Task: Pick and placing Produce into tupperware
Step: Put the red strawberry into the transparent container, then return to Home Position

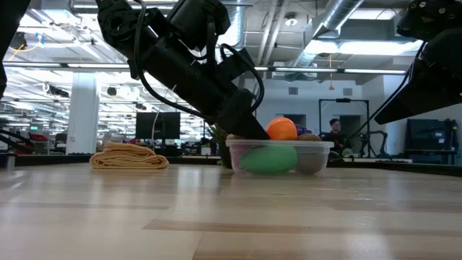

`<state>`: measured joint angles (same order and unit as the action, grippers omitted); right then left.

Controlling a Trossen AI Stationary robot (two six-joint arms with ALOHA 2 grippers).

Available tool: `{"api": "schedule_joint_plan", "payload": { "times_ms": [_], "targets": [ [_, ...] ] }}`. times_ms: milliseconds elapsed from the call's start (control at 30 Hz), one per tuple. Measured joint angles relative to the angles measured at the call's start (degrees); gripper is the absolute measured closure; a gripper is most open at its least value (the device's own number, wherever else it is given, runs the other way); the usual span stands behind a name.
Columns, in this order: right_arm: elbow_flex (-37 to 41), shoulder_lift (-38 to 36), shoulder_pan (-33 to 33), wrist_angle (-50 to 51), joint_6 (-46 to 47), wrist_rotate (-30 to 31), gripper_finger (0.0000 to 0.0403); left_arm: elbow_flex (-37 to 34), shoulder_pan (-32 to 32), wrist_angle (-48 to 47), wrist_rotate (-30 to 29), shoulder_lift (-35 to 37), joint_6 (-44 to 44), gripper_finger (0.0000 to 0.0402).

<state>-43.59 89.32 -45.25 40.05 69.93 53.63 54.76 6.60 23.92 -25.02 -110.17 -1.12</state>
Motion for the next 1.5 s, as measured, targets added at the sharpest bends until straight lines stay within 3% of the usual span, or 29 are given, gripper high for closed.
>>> {"api": "schedule_joint_plan", "payload": {
  "times_ms": [733, 1267, 1500],
  "targets": [
    [0.0, 0.0, 0.0, 0.0, 0.0, 0.0, 0.0152, 0.0, 3.2, 4.4, -8.2, 0.3, -7.0, 0.0236],
    [0.0, 0.0, 0.0, 0.1, -1.3, 0.0, 0.0152, 0.0, 10.1, 4.6, -13.2, 11.6, -20.4, 0.0236],
    [0.0, 0.0, 0.0, -2.4, -8.6, 4.0, 0.0152, 0.0, 13.7, 2.5, -24.5, 14.6, -33.4, 0.0236]
  ]
}}
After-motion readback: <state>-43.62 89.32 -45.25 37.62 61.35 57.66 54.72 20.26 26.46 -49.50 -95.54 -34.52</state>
